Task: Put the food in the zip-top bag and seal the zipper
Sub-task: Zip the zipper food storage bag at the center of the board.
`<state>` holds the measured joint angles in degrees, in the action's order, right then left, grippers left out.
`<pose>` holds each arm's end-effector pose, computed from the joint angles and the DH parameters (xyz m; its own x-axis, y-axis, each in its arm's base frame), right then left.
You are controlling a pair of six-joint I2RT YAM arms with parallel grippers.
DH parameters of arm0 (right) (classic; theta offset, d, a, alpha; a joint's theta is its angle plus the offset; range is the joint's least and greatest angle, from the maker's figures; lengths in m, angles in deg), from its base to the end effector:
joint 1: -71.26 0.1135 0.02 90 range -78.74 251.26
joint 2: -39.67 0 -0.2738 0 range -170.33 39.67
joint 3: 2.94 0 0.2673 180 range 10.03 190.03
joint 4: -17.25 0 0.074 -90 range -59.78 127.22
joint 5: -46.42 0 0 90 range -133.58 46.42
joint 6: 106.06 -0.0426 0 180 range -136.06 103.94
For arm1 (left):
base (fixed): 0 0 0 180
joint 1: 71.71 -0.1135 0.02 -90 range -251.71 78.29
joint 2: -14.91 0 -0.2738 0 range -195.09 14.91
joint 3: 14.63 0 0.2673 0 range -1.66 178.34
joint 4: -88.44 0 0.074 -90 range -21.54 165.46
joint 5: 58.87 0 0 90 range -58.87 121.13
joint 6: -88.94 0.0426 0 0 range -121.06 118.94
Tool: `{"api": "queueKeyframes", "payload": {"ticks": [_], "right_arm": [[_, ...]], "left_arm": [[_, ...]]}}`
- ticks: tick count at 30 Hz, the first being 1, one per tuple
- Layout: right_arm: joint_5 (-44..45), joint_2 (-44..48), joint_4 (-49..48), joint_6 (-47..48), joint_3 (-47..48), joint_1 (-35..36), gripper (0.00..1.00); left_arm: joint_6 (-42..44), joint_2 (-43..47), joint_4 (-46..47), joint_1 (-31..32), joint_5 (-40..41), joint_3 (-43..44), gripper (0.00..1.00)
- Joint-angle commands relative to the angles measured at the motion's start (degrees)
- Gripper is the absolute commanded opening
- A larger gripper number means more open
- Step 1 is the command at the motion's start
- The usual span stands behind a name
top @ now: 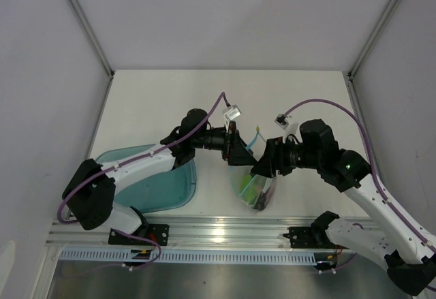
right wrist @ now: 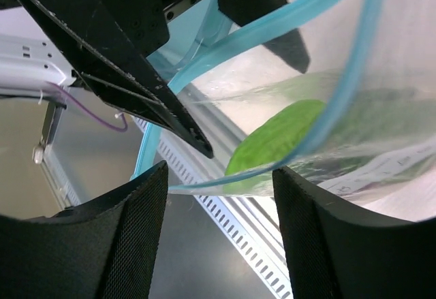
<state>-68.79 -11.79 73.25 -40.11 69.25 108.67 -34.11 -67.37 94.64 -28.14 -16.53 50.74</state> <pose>0.1409 0.1306 0.3573 -0.7554 -0.1136 -0.6453 -0.5673 0.6063 0.5573 0.2245 -0.2571 0.2880 -0.6530 0.1142 -0.7487 0.7568 0.0593 -0.6510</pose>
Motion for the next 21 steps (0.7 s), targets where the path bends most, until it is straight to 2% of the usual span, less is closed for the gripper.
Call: {"api": "queueKeyframes", "payload": {"ticks": [1,5,7,14,21], "right_arm": [[2.8,2.7,-0.7,-1.2,-0.6,-1.5,0.66],[0.1,3.0,-2.9,-1.6,-1.8,-3.3,0.67],[-1.1,3.2,-4.3,-2.0,-2.9,-4.0,0.68],[-3.5,6.3,-13.9,-7.4,-5.8,-7.7,0.67],[-5.8,6.5,-16.4,-11.9,-5.3,-10.8,0.67]], "left_arm": [[-1.3,0.6,3.9,-0.2,-1.9,-0.6,0.79],[-2.2,2.3,2.6,-0.2,0.4,-0.5,0.82],[-3.0,3.0,1.7,0.0,2.1,-0.5,0.88],[-2.2,4.7,-0.5,2.6,6.2,-0.1,0.97],[-0.3,4.6,-3.6,4.5,11.6,0.7,0.99]]}}
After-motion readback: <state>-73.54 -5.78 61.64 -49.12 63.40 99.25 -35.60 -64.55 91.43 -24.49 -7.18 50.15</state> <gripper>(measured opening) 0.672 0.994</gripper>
